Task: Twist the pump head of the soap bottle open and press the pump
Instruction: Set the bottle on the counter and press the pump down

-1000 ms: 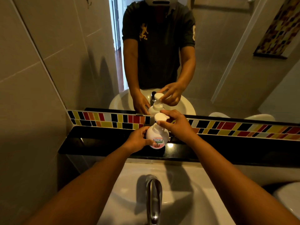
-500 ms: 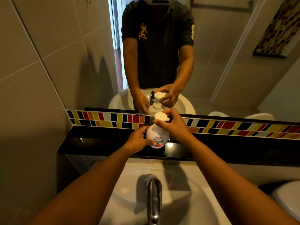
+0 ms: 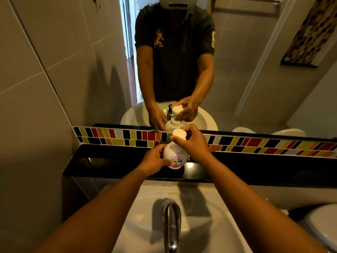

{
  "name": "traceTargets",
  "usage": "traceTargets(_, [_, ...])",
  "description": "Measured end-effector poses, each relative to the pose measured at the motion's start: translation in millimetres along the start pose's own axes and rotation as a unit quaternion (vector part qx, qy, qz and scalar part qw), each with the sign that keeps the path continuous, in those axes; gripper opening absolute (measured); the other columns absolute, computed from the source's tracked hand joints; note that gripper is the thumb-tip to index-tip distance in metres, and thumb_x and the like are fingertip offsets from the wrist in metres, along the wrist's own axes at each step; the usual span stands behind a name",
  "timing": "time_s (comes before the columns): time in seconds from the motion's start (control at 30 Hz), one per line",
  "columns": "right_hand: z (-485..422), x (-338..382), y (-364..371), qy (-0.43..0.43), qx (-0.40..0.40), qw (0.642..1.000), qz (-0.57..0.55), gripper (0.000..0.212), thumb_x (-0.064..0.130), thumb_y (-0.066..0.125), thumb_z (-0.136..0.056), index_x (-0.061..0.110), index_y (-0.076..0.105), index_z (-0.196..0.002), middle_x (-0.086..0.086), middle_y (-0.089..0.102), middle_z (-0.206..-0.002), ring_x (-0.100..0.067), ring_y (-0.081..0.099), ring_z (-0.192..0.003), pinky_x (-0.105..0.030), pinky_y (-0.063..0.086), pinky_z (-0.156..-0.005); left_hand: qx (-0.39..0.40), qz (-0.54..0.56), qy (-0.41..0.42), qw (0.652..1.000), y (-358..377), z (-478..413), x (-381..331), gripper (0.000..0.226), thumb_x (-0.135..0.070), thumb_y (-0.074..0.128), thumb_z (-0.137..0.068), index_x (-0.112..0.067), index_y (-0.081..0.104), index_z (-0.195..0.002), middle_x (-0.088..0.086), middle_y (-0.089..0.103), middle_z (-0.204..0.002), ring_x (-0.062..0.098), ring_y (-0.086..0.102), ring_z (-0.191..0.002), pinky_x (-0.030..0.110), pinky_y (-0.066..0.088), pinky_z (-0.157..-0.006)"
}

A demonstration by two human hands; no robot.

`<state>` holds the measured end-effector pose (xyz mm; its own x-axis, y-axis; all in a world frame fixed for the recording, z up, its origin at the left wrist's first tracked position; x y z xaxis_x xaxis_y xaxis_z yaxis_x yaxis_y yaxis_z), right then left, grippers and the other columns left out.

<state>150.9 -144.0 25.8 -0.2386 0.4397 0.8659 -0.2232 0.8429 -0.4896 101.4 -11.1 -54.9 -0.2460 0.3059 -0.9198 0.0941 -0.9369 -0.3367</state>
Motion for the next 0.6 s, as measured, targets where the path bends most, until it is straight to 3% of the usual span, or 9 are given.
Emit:
traceTargets(0.17, [1,0,5,-0.002,0.012,1.000,-0.027,0.057,0.033,0.078,-0.080,0.014,0.048,-0.124,-0.009,0.061,-0.124,-0.024,0.061,-0.111,-0.043,0.055,-0.095,0.004,-0.006,0.001,1.000,0,0,0,0.067,-0.009,0.078,-0.074,-0.014,0.049,-0.134,0.008,0.059,-0.133,0.026,0.057,-0.121,0.032,0.050,-0.090])
traceTargets(0.27, [6,-2,7,-0.014,0.077,0.994,-0.072,0.056,0.029,0.070,-0.087,0.020,0.045,-0.136,-0.010,0.054,-0.135,-0.026,0.056,-0.121,-0.043,0.053,-0.099,0.011,0.007,-0.004,1.000,-1,0,-1,0.068,-0.006,0.078,-0.074,-0.013,0.049,-0.135,0.009,0.060,-0.133,0.026,0.058,-0.121,0.034,0.050,-0.093])
traceTargets(0.43, [9,-11,-2,0.041,0.185,0.970,-0.155,0.049,0.025,0.054,-0.097,0.029,0.043,-0.145,-0.007,0.051,-0.142,-0.028,0.052,-0.127,-0.042,0.052,-0.098,0.045,-0.005,0.010,0.999,-1,-2,-4,0.063,-0.001,0.076,-0.074,-0.012,0.054,-0.132,0.011,0.062,-0.130,0.027,0.059,-0.120,0.038,0.050,-0.097])
traceTargets(0.6, [9,-12,-5,0.035,0.181,0.970,-0.158,0.046,0.021,0.056,-0.097,0.027,0.047,-0.142,-0.006,0.057,-0.137,-0.026,0.056,-0.124,-0.047,0.053,-0.098,0.038,-0.026,0.011,0.999,-2,-4,-2,0.062,-0.005,0.078,-0.074,-0.016,0.055,-0.130,0.008,0.064,-0.129,0.025,0.060,-0.120,0.045,0.050,-0.101])
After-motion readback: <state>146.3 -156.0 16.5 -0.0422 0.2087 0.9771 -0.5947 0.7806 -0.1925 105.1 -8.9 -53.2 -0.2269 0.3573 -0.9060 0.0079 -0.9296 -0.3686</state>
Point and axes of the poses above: each hand's wrist, its own z-axis away from the middle knuckle, its own y-axis out of the palm, x = y × z, the point moved 7 cm from there along -z, towards the middle knuckle
